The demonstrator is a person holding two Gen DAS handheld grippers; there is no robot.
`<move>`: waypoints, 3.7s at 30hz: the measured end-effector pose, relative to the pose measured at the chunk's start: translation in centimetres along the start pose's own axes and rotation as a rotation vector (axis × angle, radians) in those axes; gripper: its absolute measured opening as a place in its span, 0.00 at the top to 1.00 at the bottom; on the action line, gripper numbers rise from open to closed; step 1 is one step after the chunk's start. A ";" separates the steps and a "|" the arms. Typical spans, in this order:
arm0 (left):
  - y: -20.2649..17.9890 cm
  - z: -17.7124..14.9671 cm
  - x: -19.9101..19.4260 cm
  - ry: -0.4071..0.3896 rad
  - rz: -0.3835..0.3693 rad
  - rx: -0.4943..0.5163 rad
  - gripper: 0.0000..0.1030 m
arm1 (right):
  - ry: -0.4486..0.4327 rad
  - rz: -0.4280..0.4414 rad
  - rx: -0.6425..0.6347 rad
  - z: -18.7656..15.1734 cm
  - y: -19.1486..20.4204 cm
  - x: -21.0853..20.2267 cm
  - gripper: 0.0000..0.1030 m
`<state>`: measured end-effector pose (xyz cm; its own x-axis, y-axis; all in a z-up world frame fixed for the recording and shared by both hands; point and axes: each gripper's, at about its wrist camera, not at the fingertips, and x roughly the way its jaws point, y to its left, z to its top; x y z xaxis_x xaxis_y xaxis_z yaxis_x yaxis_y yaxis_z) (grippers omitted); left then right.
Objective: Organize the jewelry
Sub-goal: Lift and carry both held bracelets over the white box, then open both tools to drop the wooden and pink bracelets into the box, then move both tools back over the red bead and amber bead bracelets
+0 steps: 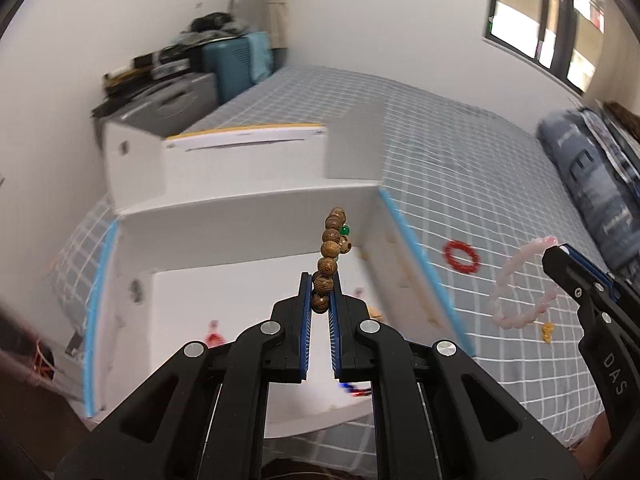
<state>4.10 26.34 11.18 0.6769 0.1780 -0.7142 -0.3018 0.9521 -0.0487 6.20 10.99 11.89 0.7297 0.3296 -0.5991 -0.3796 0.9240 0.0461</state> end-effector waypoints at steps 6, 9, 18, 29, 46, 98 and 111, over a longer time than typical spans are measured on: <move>4.8 -0.8 0.7 0.023 0.035 -0.049 0.93 | 0.032 0.043 -0.054 -0.2 5.4 2.2 0.89; 6.4 -1.3 1.8 0.049 0.050 -0.065 0.93 | 0.055 0.051 -0.068 -0.7 6.8 3.7 0.89; 8.6 -3.0 5.2 0.161 0.044 -0.085 0.93 | 0.163 0.068 -0.086 -2.2 9.4 8.7 0.89; 9.6 -3.8 7.0 0.222 0.060 -0.111 0.93 | 0.256 0.066 -0.071 -3.2 9.3 11.6 0.89; 9.2 -3.5 6.6 0.208 0.080 -0.098 0.59 | 0.296 0.081 -0.098 -3.9 9.9 11.7 0.70; -13.0 1.2 4.9 0.079 -0.070 0.103 0.05 | 0.149 -0.171 0.095 -4.2 -14.6 2.7 0.07; -24.3 0.7 9.4 0.117 -0.129 0.232 0.05 | 0.216 -0.231 0.162 -7.5 -22.9 3.6 0.07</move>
<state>18.29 5.11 6.13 0.6139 0.0343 -0.7886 -0.0475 0.9989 0.0065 13.24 -10.40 2.63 0.6419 0.0755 -0.7631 -0.1108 0.9938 0.0052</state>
